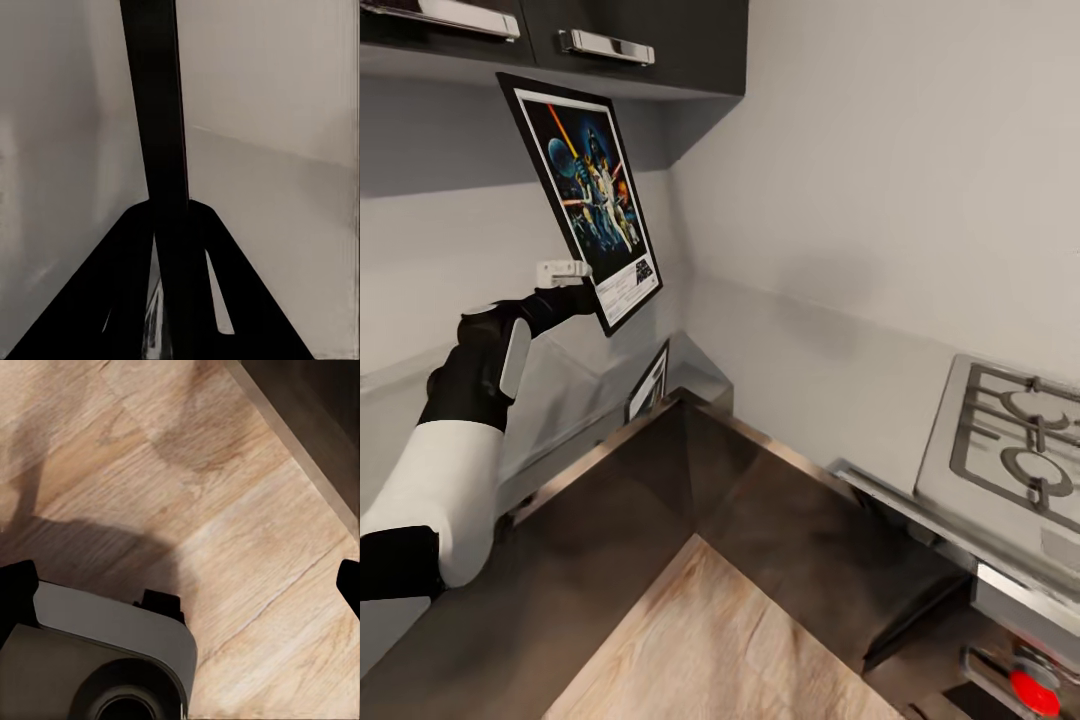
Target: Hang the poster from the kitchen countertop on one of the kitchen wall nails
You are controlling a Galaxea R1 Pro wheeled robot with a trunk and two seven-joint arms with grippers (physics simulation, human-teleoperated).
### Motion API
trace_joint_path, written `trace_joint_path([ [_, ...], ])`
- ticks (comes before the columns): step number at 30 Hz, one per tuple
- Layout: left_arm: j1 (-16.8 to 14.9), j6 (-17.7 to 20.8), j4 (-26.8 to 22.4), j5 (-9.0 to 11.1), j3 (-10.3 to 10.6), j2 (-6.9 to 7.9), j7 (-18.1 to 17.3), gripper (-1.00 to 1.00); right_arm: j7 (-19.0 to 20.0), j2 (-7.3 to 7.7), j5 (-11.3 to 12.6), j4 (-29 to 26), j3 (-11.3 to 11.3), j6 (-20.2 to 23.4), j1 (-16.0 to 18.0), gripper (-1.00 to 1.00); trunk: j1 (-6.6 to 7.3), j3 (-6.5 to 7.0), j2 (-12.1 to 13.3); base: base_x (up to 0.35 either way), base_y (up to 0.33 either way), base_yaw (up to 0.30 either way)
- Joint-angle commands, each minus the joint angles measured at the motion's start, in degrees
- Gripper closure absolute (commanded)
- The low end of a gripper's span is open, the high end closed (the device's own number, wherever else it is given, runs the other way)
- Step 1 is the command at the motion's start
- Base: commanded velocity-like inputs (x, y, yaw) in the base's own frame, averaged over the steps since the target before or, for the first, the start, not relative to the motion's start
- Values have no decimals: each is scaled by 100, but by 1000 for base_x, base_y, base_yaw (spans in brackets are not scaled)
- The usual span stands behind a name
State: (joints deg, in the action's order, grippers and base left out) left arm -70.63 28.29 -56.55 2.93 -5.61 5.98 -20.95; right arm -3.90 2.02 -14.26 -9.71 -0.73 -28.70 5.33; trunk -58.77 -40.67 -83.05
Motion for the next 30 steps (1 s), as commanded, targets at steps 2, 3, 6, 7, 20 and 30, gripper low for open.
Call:
trace_joint_path([
  [2,-4,45,-1,24,-11,-1,-14,100,-43,1,-51,5,-7,-12,3,-100,4,-5,-3,-336,0,0],
  [3,-4,45,0,24,-11,-1,-14,100,-43,1,-51,5,-7,-12,3,-100,4,-5,-3,-337,0,0],
  [6,-4,43,2,24,-11,1,-14,100,-43,1,-51,4,-7,-13,3,-100,4,-5,-3,-338,0,0],
  [7,-4,44,2,24,-11,2,-14,100,-44,1,-51,4,-7,-13,3,-100,4,-5,-3,-338,0,0],
  [20,-4,37,-5,24,-2,4,-195,100,-49,4,-51,4,1,-13,3,-100,4,-5,-3,-338,0,0],
  [30,-4,36,-14,24,-2,5,-469,100,-50,5,-51,4,2,-13,3,-100,4,-5,-3,-338,0,0],
])
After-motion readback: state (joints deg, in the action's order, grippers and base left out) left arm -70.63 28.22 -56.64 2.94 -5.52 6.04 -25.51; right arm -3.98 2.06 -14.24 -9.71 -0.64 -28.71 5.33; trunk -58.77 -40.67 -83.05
